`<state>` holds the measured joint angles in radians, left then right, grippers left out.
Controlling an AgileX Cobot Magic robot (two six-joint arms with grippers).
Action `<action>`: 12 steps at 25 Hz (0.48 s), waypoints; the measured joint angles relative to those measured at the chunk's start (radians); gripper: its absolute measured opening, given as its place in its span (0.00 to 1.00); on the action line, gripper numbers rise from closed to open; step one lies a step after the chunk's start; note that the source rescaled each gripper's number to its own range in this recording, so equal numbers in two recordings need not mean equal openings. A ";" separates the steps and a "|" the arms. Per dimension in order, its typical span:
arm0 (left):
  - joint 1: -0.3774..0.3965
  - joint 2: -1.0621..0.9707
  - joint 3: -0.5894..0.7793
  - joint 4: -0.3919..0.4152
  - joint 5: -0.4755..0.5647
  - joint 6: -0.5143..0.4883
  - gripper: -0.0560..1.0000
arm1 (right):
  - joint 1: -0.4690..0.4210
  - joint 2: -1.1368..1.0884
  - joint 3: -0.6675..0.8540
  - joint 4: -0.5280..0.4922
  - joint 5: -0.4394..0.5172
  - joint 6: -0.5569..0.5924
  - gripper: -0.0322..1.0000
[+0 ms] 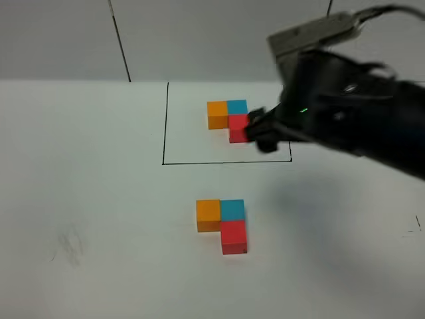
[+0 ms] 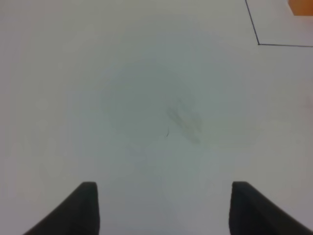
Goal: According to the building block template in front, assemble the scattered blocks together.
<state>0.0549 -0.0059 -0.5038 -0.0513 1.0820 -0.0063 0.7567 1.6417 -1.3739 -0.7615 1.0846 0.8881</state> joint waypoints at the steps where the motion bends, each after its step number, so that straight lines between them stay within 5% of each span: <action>1: 0.000 0.000 0.000 0.000 0.000 0.000 0.32 | -0.036 -0.048 0.000 -0.040 0.007 -0.028 1.00; 7: 0.000 0.000 0.000 0.000 0.000 0.000 0.32 | -0.349 -0.353 0.000 -0.140 -0.081 -0.383 1.00; 12: 0.000 0.000 0.000 0.000 0.000 0.000 0.32 | -0.615 -0.571 0.000 -0.036 -0.087 -0.690 1.00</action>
<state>0.0549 -0.0059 -0.5038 -0.0513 1.0820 -0.0063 0.1421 1.0705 -1.3739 -0.7978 0.9978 0.1985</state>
